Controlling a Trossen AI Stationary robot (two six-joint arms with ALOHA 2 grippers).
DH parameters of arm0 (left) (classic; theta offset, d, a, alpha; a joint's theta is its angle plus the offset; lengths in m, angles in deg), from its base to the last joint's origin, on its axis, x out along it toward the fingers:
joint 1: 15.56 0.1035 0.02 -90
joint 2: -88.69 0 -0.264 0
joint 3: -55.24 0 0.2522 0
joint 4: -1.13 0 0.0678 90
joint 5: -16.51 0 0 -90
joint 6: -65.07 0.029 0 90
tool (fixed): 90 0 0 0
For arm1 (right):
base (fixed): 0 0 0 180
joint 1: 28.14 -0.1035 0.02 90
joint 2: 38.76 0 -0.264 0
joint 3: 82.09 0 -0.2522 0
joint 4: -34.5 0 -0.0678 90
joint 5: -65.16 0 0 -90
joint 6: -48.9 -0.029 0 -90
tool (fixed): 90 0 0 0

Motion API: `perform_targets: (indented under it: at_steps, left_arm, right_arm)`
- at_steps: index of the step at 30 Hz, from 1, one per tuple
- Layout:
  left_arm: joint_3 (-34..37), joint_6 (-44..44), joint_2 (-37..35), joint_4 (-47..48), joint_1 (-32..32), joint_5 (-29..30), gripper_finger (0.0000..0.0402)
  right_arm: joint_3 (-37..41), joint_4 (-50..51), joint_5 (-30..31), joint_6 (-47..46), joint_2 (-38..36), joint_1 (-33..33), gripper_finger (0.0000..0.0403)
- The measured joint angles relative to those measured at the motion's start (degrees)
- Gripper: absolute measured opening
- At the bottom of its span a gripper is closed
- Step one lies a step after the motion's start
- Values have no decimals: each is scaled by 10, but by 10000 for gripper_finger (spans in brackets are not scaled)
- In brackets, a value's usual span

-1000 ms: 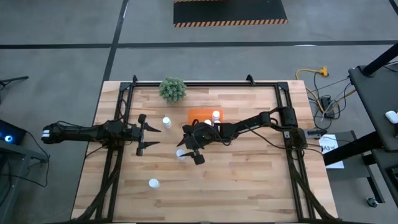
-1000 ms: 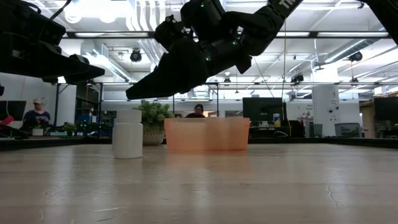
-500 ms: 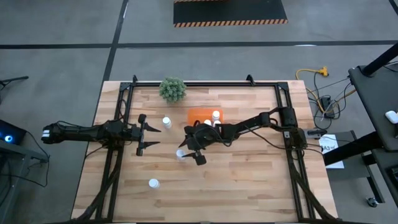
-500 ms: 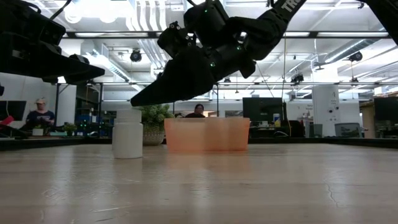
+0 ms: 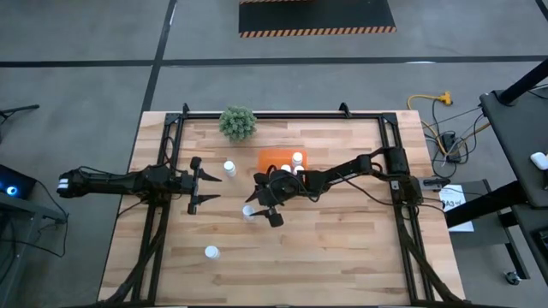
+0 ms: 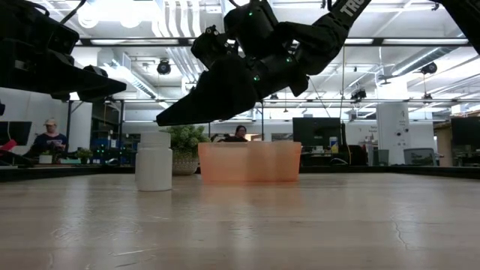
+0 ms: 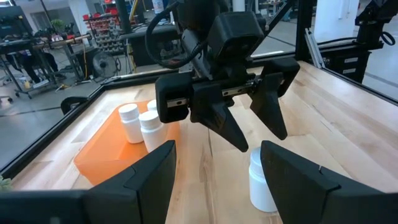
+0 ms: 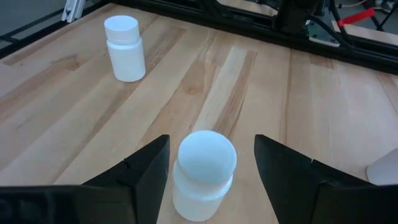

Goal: Pick and place pill bottles into a basket
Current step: Put the white pill bottle into the orange bin

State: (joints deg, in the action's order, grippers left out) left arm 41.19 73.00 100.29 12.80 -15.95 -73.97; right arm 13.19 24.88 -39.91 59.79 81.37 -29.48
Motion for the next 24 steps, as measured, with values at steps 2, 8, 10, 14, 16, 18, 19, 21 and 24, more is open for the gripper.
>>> perform_targets:
  at_steps: [2, 8, 10, 14, 16, 18, 19, 21, 24]
  left_arm:
    - [0, 0, 0, 0, 0, 0, 217]
    - [0, 0, 0, 0, 0, 0, 217]
    - [0, 0, 0, 0, 0, 0, 217]
    - [0, 0, 0, 0, 0, 0, 217]
    - [0, 0, 0, 0, 0, 0, 217]
    - [0, 0, 0, 0, 0, 0, 217]
    - [0, 0, 0, 0, 0, 0, 217]
    - [0, 0, 0, 0, 0, 0, 217]
    - [0, 0, 0, 0, 0, 0, 217]
  right_arm:
    - [0, 0, 0, 0, 0, 0, 224]
    - [0, -1, -1, 0, 0, 0, 224]
    - [0, -1, -5, 0, 0, 0, 229]
    - [0, -1, -6, -2, 0, 0, 255]
    - [0, -1, -6, -2, 0, 0, 272]
    - [0, -1, -6, -2, 0, 0, 286]
    - [0, -1, -6, -2, 0, 0, 291]
    - [0, -1, -6, -2, 0, 0, 299]
    - [0, -11, -4, -2, 7, 0, 303]
